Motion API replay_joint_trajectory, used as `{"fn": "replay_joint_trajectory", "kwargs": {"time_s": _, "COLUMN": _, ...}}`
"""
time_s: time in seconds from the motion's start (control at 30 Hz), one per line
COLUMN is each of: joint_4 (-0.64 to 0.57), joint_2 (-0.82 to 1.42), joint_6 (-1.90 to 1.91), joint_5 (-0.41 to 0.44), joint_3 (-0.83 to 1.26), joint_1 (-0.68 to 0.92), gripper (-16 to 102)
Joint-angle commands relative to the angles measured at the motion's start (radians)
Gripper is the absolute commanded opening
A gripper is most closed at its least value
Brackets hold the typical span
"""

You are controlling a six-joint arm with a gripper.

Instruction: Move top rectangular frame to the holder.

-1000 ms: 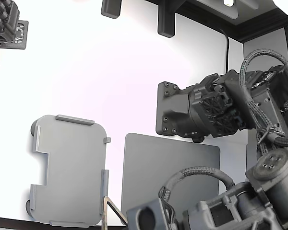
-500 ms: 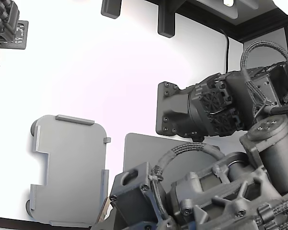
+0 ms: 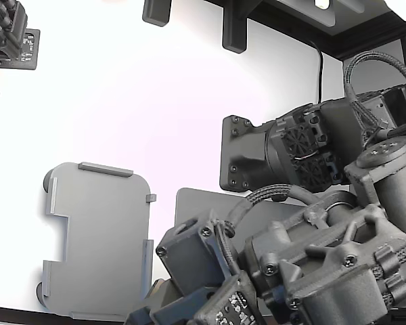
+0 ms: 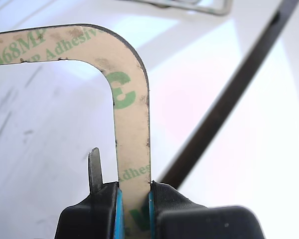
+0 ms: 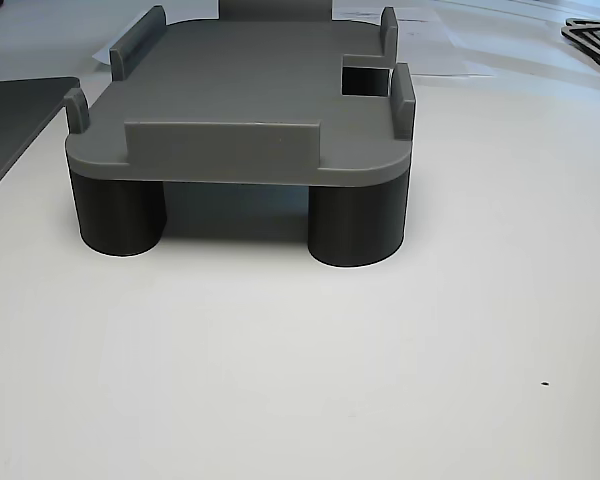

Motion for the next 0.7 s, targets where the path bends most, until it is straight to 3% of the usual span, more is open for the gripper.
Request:
{"fn": "replay_joint_trajectory", "kwargs": {"time_s": 0.0, "joint_4": -0.002, "joint_2": 0.028, "joint_6": 0.012, "joint_5": 0.017, "joint_3": -0.028, "joint_1": -0.026, "gripper": -10}}
{"fn": "replay_joint_trajectory", "kwargs": {"time_s": 0.5, "joint_4": -0.005, "joint_2": 0.009, "joint_6": 0.299, "joint_5": 0.084, "joint_3": -0.026, "joint_1": -0.061, "gripper": -9}}
{"fn": "replay_joint_trajectory", "kwargs": {"time_s": 0.67, "joint_4": 0.02, "joint_2": 0.008, "joint_6": 0.44, "joint_5": 0.189, "joint_3": -0.026, "joint_1": -0.049, "gripper": -11}}
